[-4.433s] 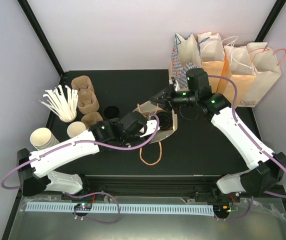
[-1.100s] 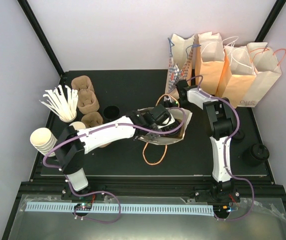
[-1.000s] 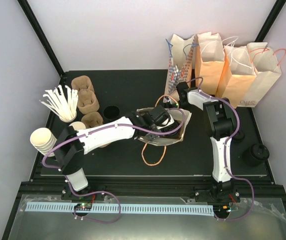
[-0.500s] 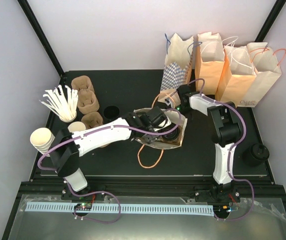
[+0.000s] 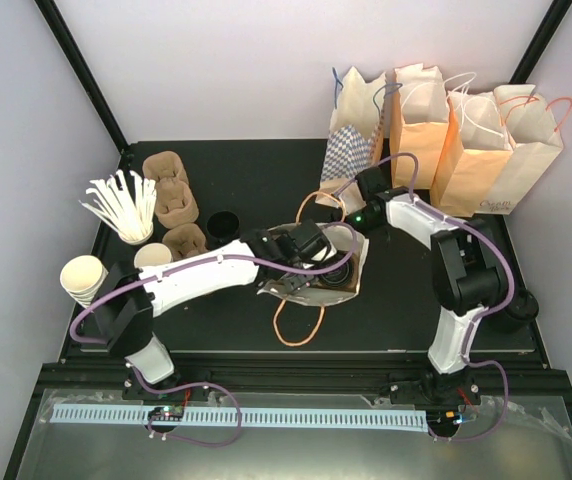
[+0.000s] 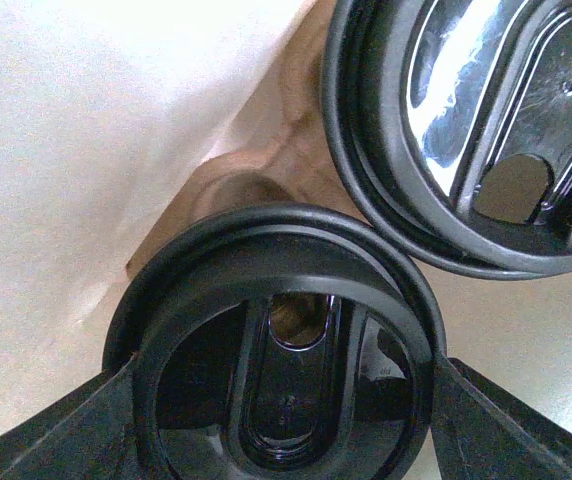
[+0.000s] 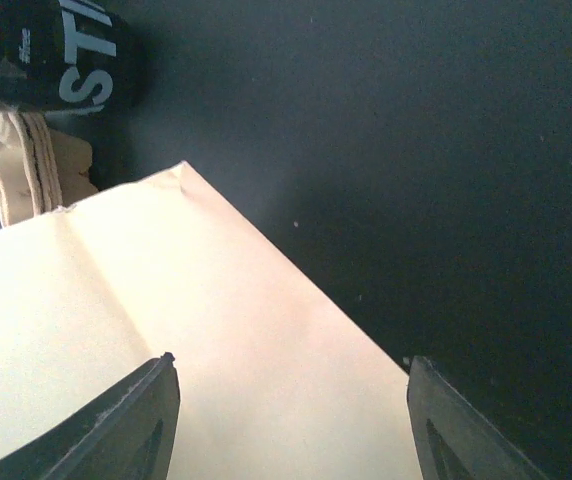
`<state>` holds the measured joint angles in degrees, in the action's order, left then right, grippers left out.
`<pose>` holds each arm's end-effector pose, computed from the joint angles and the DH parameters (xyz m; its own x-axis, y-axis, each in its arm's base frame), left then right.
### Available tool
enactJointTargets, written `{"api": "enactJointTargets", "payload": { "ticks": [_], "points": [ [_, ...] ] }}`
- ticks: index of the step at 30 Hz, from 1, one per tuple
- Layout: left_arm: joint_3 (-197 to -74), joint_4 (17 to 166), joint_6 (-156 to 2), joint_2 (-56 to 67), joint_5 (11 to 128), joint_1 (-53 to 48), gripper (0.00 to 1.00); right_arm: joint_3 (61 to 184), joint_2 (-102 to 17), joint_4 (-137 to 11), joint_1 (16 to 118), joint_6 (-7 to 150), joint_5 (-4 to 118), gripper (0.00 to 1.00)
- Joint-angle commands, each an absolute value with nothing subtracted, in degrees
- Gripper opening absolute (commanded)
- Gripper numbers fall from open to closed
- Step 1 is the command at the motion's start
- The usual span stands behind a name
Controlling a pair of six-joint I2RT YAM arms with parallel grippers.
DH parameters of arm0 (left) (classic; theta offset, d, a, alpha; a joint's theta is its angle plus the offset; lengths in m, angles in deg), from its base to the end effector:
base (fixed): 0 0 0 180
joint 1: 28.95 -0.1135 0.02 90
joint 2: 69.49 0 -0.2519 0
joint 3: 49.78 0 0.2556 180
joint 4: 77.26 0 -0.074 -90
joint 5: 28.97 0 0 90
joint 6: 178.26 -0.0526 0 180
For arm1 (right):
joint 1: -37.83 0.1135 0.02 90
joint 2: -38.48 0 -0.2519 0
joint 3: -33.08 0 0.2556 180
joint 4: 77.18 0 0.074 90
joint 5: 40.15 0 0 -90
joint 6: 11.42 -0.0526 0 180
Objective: Pack the takeout coffee
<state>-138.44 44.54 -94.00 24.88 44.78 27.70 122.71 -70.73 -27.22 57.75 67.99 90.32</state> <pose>0.2038 -0.2828 0.2274 -0.4178 0.8095 -0.4124 0.7800 0.5524 0.2940 0.3490 0.1628 0.1589 -0.9527 -0.1965 -0.2318 -0.3026 0.6857 0.6620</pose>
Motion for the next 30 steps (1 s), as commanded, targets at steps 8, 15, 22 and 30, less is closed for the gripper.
{"api": "enactJointTargets", "payload": {
  "ticks": [8, 15, 22, 30],
  "points": [
    [-131.48, 44.24, -90.92, 17.67, 42.38, 32.17, 0.40, 109.47, -55.48, -32.88, 60.86, 63.08, 81.74, 0.66],
    [-127.74, 45.07, -89.88, 14.29, 37.39, 36.54, 0.40, 105.71, -48.30, -30.95, 60.86, 61.49, 77.44, 0.69],
    [-125.45, 43.64, -86.10, 11.91, 34.69, 39.29, 0.40, 102.47, -39.79, -27.34, 60.86, 59.15, 74.41, 0.71],
    [-124.77, 42.01, -81.12, 9.57, 32.81, 39.78, 0.40, 97.56, -33.66, -29.07, 61.93, 58.57, 77.28, 0.72]
  ]
}}
